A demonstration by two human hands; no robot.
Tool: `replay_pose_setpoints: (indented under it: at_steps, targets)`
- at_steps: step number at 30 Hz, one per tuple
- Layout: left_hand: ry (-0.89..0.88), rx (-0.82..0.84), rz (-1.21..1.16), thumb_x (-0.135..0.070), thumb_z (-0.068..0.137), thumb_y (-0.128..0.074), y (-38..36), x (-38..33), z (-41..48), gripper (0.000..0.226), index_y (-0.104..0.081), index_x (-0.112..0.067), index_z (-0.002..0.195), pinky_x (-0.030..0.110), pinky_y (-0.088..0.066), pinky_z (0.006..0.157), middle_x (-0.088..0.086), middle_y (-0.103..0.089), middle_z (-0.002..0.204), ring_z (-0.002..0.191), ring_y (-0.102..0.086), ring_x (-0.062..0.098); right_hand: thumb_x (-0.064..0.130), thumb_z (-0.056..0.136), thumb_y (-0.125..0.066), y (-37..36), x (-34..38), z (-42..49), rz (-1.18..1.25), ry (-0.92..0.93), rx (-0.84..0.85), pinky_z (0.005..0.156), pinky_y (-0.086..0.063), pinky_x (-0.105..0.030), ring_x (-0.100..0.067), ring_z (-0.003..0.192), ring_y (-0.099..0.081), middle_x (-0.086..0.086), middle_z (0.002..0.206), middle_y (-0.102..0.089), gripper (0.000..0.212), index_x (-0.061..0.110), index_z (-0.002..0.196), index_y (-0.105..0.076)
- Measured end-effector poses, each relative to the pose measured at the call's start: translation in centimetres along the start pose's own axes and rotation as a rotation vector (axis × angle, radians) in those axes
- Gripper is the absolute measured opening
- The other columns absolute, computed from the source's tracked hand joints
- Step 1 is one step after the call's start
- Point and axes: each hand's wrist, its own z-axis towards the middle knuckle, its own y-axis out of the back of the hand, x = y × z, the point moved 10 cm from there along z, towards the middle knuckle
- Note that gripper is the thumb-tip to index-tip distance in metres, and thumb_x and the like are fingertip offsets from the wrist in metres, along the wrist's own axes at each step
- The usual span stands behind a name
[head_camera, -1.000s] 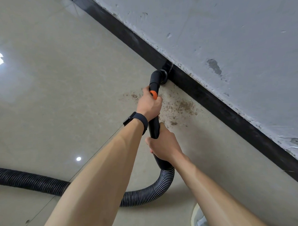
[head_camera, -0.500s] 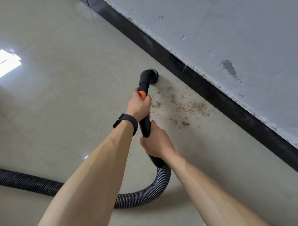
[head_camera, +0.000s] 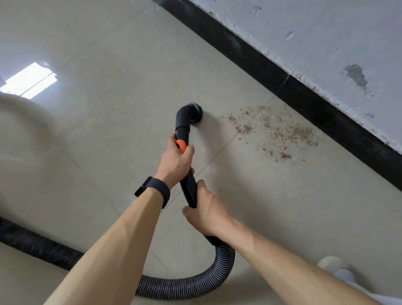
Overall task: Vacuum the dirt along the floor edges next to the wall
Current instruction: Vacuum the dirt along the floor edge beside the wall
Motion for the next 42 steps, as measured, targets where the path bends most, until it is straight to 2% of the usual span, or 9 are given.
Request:
replay_pose_setpoints:
  at_steps: [2,5,11,22,30,34,37,42]
  targets:
    - [-0.005,0.008,0.006,-0.027,0.096,-0.049,0.0,0.5,-0.4,0.061,-0.023,-0.021,0.151,0.021,-0.048,0.042,0.004,-0.056,0.098,0.052,-0.064,0.022,0.029,0.087,-0.060,-0.4,-0.1,-0.4,0.009,-0.009,-0.005,0.068,-0.053,-0.042,-0.039,0.083,-0.061,-0.011,0.090,-0.060,0.031,0.016,0.100,-0.036]
    - [-0.014,0.012,0.023,-0.026,0.096,-0.048,-0.4,0.4,-0.9,0.059,-0.024,-0.021,0.149,0.025,-0.053,0.046,0.004,-0.057,0.096,0.056,-0.066,0.027,0.028,0.087,-0.061,-0.5,-0.7,-0.9,0.020,-0.033,-0.022,0.063,-0.048,-0.040,-0.038,0.081,-0.060,-0.009,0.088,-0.058,0.031,0.016,0.098,-0.035]
    - [-0.039,0.079,0.062,-0.024,0.095,-0.048,-2.6,-0.6,-1.9,0.051,-0.029,-0.020,0.142,0.037,-0.060,0.061,0.007,-0.060,0.089,0.069,-0.071,0.036,0.025,0.087,-0.060,0.0,-2.4,-2.1,0.052,-0.100,-0.054,0.061,-0.043,-0.037,-0.035,0.075,-0.055,-0.005,0.080,-0.053,0.029,0.016,0.097,-0.034]
    - [-0.090,0.121,0.121,-0.024,0.095,-0.048,-6.4,-2.8,-1.2,0.048,-0.031,-0.018,0.139,0.050,-0.059,0.073,0.010,-0.061,0.088,0.076,-0.069,0.039,0.027,0.088,-0.058,2.4,-4.7,-2.1,0.101,-0.143,-0.091,0.064,-0.046,-0.038,-0.036,0.083,-0.061,-0.007,0.087,-0.057,0.027,0.016,0.098,-0.035]
    - [-0.127,0.123,0.180,-0.025,0.095,-0.049,-9.0,-4.2,0.1,0.052,-0.028,-0.017,0.142,0.052,-0.058,0.076,0.014,-0.063,0.093,0.080,-0.068,0.041,0.027,0.090,-0.058,4.4,-6.2,-1.6,0.144,-0.142,-0.111,0.065,-0.050,-0.040,-0.033,0.080,-0.062,-0.006,0.086,-0.057,0.026,0.015,0.102,-0.039]
    - [-0.218,0.067,0.193,-0.022,0.097,-0.051,-9.9,-5.5,0.4,0.044,-0.036,-0.008,0.135,0.050,-0.058,0.076,0.004,-0.058,0.083,0.085,-0.068,0.041,0.026,0.090,-0.057,5.2,-7.2,-1.4,0.170,-0.157,-0.108,0.064,-0.049,-0.039,-0.032,0.079,-0.062,-0.006,0.087,-0.058,0.024,0.015,0.103,-0.039]
    - [-0.192,0.117,0.196,-0.023,0.096,-0.049,-11.2,-6.0,0.7,0.045,-0.033,-0.012,0.137,0.052,-0.058,0.076,0.011,-0.061,0.090,0.082,-0.068,0.041,0.026,0.089,-0.056,5.9,-7.9,-1.1,0.190,-0.172,-0.108,0.066,-0.050,-0.040,-0.033,0.082,-0.063,-0.007,0.089,-0.060,0.023,0.015,0.103,-0.040]
    - [-0.291,0.072,0.204,-0.022,0.097,-0.051,-12.6,-7.6,1.2,0.043,-0.038,-0.006,0.135,0.049,-0.058,0.078,-0.007,-0.052,0.076,0.087,-0.068,0.036,0.026,0.089,-0.056,7.1,-8.9,-0.7,0.218,-0.187,-0.126,0.062,-0.046,-0.037,-0.031,0.080,-0.061,-0.007,0.089,-0.059,0.023,0.016,0.103,-0.040]
